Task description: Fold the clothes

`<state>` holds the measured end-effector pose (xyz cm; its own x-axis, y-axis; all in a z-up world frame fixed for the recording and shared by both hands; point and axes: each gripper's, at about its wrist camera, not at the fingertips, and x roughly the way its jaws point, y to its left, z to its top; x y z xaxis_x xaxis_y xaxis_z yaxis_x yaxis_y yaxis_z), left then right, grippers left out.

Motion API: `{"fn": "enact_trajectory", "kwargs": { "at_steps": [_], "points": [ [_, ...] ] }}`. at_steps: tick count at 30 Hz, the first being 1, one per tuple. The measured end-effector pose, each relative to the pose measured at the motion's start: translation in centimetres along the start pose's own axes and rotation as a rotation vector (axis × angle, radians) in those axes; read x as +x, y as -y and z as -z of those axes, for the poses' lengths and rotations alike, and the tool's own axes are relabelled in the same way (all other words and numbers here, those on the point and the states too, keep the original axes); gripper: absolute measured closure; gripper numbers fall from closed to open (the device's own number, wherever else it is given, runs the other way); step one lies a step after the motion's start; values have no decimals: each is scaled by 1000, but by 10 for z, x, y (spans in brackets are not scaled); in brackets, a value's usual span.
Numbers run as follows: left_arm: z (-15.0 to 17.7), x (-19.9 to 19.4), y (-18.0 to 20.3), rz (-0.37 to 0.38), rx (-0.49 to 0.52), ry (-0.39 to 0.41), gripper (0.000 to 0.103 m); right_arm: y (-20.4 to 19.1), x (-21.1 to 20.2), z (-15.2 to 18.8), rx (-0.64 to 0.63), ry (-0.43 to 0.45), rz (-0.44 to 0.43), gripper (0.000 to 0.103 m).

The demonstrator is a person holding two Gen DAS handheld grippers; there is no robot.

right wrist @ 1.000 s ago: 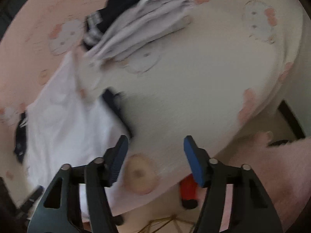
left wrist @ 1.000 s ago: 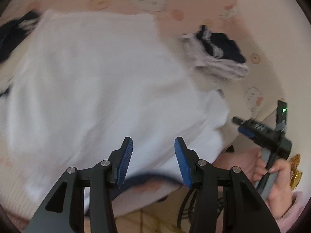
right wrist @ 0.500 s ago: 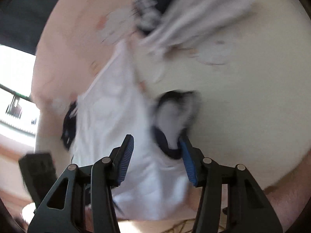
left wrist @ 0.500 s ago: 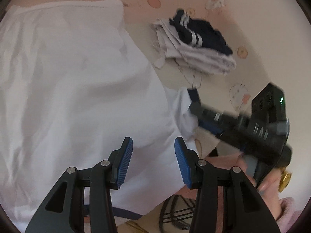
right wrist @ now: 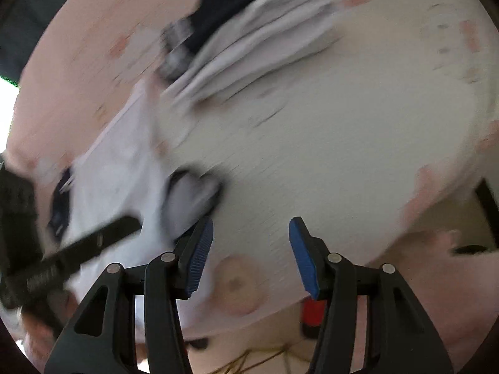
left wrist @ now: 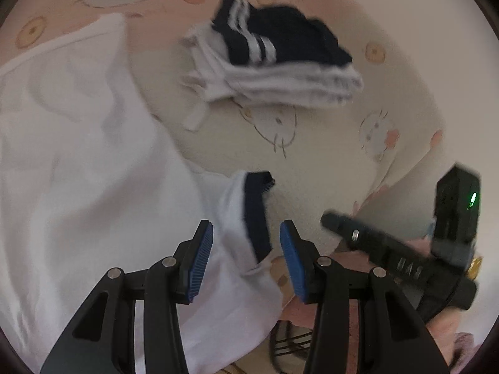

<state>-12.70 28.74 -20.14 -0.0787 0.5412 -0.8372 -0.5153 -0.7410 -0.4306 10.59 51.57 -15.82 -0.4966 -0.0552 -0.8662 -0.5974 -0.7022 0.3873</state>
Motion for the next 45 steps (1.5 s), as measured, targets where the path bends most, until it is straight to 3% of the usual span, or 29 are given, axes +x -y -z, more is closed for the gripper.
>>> {"fn": "enact_trajectory", "kwargs": {
  "at_steps": [2,3,4,5,7,10,12,16,19,22,24,25,31,34,37,39,42,45],
  "points": [
    [2,7,3,-50,-1,-9,59,4,7,-8,35,-9,-6,50],
    [4,6,1,-73,-4,-6,66,4,9,-8,37,-21,-20,50],
    [6,6,0,-97,-7,-3,92,1,11,-7,30,-36,-40,50],
    [8,5,-1,-120,-10,0,97,-2,14,-6,20,-45,-46,50],
    [10,0,-4,-151,-20,19,97,-11,21,-6,-3,-58,-42,50],
    [10,-29,-25,-108,-85,78,97,-23,32,-5,-37,-78,-37,50],
    [11,-43,-45,-120,-129,92,97,-32,39,-5,-60,-91,-33,50],
    [17,-52,-92,-72,-233,76,97,-49,53,-4,-106,-118,-25,47],
    [31,-47,-126,-155,-308,19,91,-61,63,-3,-140,-138,-20,47],
    [44,-65,-125,-176,-269,77,88,-77,74,-1,-188,-158,-15,46],
    [52,-86,-113,-176,-207,177,72,-94,79,6,-257,-166,-21,46],
    [53,-89,-107,-169,-179,195,56,-101,80,9,-283,-171,-34,46],
    [50,-80,-76,-112,-24,212,54,-115,89,19,-354,-246,-19,46],
    [44,-58,-72,-118,11,169,55,-115,86,27,-383,-277,-10,41],
    [44,-37,-68,-160,28,103,94,-119,89,36,-433,-307,7,40],
    [48,-38,-71,-191,7,102,96,-127,92,40,-495,-281,62,43],
    [52,-52,-80,-244,-40,126,98,-137,96,44,-588,-232,178,58],
    [52,-71,-95,-264,-74,152,98,-142,96,45,-624,-210,235,64]
  ]
}}
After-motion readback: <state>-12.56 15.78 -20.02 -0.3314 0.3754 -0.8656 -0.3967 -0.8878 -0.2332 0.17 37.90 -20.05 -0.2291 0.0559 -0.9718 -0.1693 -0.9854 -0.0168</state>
